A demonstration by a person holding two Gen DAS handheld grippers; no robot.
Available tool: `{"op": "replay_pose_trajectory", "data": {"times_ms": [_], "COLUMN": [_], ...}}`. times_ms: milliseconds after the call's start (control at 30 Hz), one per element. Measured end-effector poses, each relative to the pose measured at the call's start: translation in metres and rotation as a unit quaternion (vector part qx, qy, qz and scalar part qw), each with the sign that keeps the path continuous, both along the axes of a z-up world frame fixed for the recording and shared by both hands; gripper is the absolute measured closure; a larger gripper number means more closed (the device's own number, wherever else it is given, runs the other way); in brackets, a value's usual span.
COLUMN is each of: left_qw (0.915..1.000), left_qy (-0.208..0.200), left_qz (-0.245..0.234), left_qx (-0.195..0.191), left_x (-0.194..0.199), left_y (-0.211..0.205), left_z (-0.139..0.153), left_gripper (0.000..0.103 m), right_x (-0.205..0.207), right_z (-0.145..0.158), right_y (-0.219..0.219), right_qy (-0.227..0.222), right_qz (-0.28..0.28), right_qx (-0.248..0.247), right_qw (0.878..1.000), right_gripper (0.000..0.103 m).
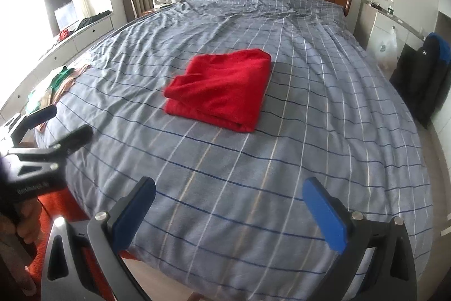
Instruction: Fold small clothes
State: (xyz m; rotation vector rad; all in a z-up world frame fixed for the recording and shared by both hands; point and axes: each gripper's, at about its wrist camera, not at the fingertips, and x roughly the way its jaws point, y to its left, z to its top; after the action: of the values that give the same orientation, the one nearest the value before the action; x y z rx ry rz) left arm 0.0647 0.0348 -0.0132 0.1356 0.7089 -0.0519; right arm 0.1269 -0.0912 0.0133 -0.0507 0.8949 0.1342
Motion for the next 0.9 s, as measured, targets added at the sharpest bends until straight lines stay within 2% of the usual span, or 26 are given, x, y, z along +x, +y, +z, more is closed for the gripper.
{"op": "replay_pose_trajectory", "data": {"times_ms": [100,300,467,633,900], "left_qw": [1.0000,0.9987,0.9978,0.9979,0.9982], "left_qy": [0.000,0.045,0.064,0.063,0.056], "left_qz": [0.005,0.013,0.011,0.013,0.012], "left_qx": [-0.002,-0.022,-0.012,-0.003,0.016], "left_x": [0.001,0.007,0.005,0.002,-0.001], "left_y": [0.002,0.007,0.002,-0.002,-0.009], "left_z": [0.002,-0.007,-0.009,-0.008,-0.007], "left_gripper": [0.000,0.000,0.000,0.000,0.000], "right_x": [-0.002,0.000,-0.002,-0.002,-0.003], "right_z": [0.008,0.012,0.011,0.011,0.009], "right_y": [0.002,0.004,0.011,0.008,0.007], "right_qy": [-0.008,-0.015,-0.021,-0.022,-0.017], "right_qz": [-0.001,-0.013,0.005,0.001,-0.002], "right_qx": [0.005,0.008,0.017,0.017,-0.013], "right_qw": [1.000,1.000,1.000,1.000,1.000], "right_gripper": [0.001,0.001,0.001,0.001,0.001]}}
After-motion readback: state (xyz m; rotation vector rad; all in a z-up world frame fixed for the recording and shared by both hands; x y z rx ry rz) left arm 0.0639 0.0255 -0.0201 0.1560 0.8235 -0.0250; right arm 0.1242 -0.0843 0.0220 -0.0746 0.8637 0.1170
